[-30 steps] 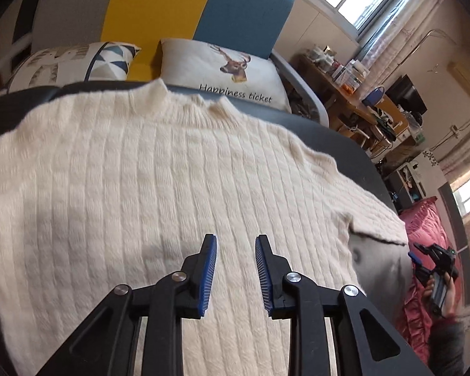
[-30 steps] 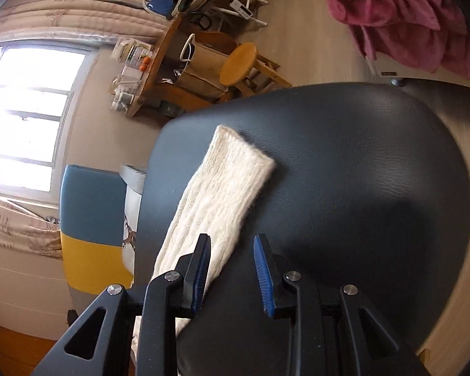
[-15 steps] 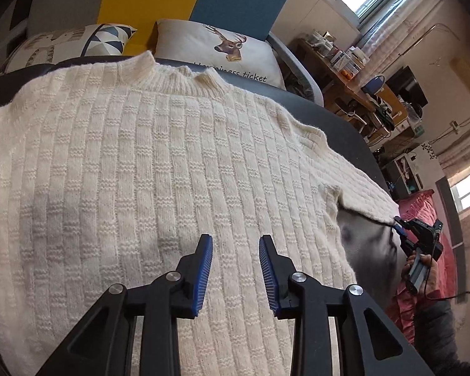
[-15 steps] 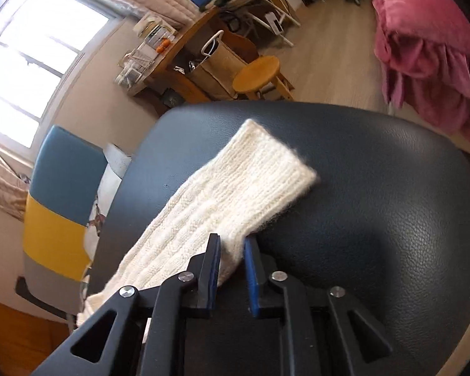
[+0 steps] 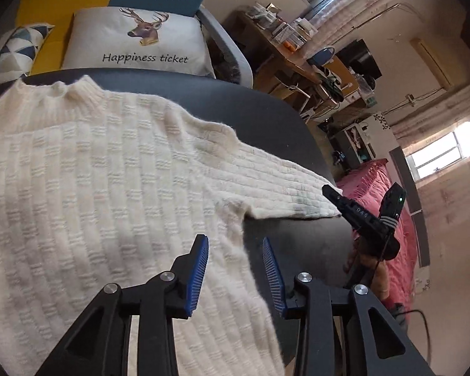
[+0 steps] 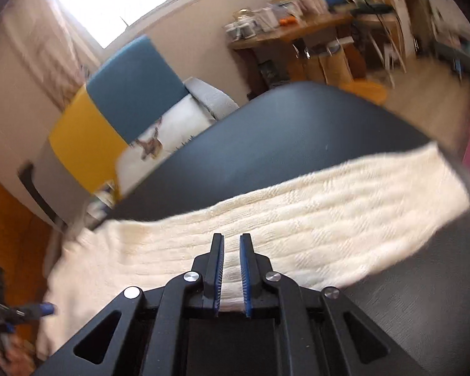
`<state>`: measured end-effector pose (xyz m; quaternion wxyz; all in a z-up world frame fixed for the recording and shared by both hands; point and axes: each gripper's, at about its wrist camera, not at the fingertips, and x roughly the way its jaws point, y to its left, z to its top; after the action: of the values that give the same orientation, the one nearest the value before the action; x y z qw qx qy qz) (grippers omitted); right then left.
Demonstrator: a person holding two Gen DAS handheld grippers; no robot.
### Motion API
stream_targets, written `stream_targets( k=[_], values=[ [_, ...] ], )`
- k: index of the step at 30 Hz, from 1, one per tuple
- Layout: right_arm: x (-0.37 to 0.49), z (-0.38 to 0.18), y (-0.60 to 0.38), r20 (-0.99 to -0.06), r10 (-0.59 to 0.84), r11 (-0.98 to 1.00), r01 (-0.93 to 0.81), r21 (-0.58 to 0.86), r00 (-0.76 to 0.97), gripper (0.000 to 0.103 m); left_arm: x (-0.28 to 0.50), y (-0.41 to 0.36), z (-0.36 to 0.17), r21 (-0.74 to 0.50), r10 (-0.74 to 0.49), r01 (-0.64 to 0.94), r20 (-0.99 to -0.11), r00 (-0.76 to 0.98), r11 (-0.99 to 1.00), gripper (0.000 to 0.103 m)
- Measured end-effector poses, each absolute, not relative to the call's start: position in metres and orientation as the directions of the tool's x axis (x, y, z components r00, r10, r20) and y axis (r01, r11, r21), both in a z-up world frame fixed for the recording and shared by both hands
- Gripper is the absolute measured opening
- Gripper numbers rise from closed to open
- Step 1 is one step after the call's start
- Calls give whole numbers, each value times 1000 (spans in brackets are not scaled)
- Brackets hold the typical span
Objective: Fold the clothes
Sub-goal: 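Move the right gripper to the other sleeve and grasp its cuff, then lift the sleeve cuff with the right gripper toward the sweater body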
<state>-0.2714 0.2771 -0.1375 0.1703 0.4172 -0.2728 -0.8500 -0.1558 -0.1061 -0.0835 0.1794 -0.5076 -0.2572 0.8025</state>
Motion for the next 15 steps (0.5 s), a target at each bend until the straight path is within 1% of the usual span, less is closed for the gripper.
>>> stream_targets(
  k=[1,2,4,6,8,10,13,15],
  values=[
    [-264,-139,292,-583,-531,-753,26,658,-616,22,-162,-97,-80,-601,558,-34,-717,-417,-798,37],
    [-256,-140,308,-569,-516,-727,-25,686,-640,31,-165,-89,-76,-588,553,-53,-721,-417,-807,37],
    [-241,-148,340,-580,-477,-674,-148,723,-660,31,-165,-73,-68,-541,532,-110,-734,-423,-834,39],
    [-227,-159,371,-612,-418,-632,-269,727,-671,31,-163,-59,-65,-506,525,-163,-746,-409,-847,39],
    [-221,-172,397,-652,-358,-594,-375,711,-668,31,-161,-50,-68,-481,514,-188,-759,-400,-856,40],
    [-224,-189,416,-667,-344,-527,-452,720,-661,33,-158,-45,-72,-464,501,-192,-770,-396,-865,40],
    [-241,-204,428,-604,-370,-453,-430,781,-706,33,-152,-44,-80,-458,488,-175,-781,-389,-872,40],
    [-255,-208,426,-583,-366,-450,-410,793,-726,33,-148,-47,-84,-459,482,-158,-786,-386,-874,40]
  ],
)
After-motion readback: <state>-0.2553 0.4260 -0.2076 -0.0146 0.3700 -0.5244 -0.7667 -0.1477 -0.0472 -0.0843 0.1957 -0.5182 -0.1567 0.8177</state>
